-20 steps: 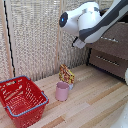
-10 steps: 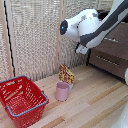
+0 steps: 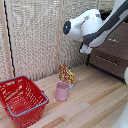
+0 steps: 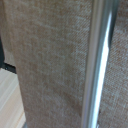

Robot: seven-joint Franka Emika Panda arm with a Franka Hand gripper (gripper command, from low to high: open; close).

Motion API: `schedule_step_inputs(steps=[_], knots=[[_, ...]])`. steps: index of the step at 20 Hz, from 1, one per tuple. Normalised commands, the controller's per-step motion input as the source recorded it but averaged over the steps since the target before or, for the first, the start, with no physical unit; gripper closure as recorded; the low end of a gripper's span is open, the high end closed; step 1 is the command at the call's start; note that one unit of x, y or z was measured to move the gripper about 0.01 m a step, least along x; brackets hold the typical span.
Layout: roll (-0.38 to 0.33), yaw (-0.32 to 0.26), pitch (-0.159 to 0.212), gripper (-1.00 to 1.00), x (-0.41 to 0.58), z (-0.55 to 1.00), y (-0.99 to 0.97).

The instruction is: Transport the gripper mindfully toward the orange-red bowl and clasp it to elevate with ease. Ensure your robot's arm aligns efficiently with the top drawer's opening. Carefully slide the orange-red bowl into the designated spot with precision. After confirmation, withdraw the gripper gently. Close the drawer smoothly by transitioning the gripper to its handle.

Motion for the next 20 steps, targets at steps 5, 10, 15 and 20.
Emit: schedule_step_inputs(steps=[5,10,15,20], knots=[[0.049,0.057,-0.019,1.0,0.011,0.12,-0.25],[0.033,-0.085,-0.058,1.0,-0.01,0.0,-0.11],[0.035,-0.09,-0.016,1.0,-0.021,0.06,-0.1],[0.014,-0.027,0.003,1.0,0.0,0.16,-0.34]])
